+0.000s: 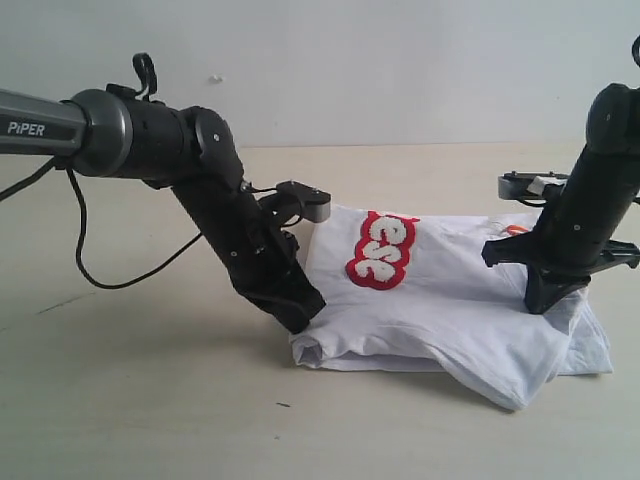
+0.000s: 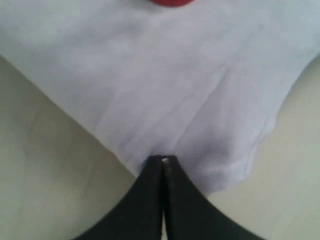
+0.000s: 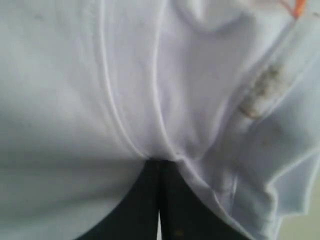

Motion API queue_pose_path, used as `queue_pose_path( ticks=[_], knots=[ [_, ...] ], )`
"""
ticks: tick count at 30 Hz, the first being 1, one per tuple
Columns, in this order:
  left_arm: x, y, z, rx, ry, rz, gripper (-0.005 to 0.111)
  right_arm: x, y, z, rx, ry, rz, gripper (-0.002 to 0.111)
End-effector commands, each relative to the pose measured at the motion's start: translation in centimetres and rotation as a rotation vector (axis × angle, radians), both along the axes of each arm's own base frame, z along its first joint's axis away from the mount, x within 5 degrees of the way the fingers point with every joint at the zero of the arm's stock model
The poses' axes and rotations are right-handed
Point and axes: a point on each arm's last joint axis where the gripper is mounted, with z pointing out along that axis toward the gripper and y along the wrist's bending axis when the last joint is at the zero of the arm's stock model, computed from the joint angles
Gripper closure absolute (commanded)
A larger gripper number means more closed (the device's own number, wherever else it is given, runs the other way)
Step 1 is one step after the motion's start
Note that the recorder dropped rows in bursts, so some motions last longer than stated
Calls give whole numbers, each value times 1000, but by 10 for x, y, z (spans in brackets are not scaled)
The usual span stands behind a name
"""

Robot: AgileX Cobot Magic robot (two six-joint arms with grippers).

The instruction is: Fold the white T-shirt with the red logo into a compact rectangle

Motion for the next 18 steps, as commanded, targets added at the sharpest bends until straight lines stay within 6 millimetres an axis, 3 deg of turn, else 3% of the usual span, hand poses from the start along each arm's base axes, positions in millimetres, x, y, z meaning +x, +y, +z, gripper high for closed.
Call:
queue_pose_path(
  ticks=[1, 10, 12, 16, 18],
  knots=[
    [0, -2, 22, -18, -10, -14, 107, 6, -1, -6, -11, -14, 1, 108],
    [0, -13, 58, -210, -111, -16, 107, 18, 11, 83, 114, -312, -6, 108],
    [-8, -27, 52, -277, -106, -65, 107, 16, 13, 95, 128, -360, -19, 108],
    [-33, -54, 7, -158, -74, -198, 107, 12, 15, 82, 156, -318, -19, 108],
    [-36, -55, -9, -64, -74, -209, 107, 11, 16, 79, 162, -294, -15, 108]
  ],
)
